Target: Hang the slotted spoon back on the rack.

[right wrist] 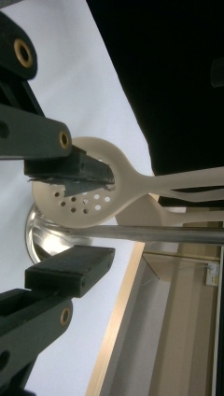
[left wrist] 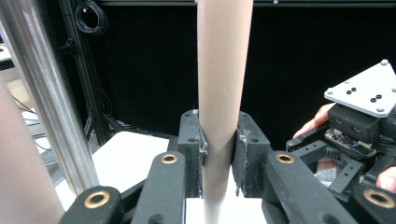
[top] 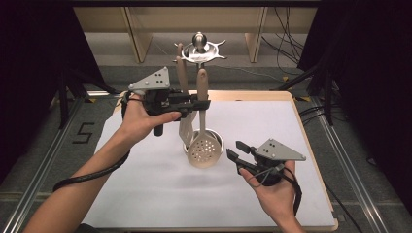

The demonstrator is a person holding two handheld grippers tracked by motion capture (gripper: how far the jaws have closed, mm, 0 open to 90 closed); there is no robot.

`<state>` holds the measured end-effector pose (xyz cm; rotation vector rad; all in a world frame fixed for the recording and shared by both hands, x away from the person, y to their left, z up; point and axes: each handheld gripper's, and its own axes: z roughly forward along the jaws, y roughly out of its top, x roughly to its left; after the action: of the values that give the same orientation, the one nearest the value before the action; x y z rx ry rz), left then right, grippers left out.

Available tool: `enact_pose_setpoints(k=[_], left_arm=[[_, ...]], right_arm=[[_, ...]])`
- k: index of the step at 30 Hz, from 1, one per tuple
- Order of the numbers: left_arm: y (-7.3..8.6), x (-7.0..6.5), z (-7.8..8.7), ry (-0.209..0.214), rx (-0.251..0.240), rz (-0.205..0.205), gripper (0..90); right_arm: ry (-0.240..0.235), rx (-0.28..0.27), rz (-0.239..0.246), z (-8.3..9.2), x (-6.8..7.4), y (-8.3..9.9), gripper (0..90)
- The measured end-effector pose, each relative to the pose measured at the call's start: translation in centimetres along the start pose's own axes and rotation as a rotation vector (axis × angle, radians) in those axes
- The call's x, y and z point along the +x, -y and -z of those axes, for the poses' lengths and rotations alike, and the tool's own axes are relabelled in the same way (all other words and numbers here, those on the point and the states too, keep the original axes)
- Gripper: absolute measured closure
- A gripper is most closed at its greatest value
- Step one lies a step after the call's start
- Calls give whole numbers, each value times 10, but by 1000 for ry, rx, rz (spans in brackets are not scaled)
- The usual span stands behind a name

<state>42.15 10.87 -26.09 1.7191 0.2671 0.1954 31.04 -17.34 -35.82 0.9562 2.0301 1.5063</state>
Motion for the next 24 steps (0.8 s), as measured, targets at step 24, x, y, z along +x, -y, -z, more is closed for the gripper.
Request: enact_pose_setpoints(k=[24], left_arm=[[-3, 12, 0, -2, 7, 13, 748]], right_arm=[[-1, 4, -9, 0, 0, 1, 586]])
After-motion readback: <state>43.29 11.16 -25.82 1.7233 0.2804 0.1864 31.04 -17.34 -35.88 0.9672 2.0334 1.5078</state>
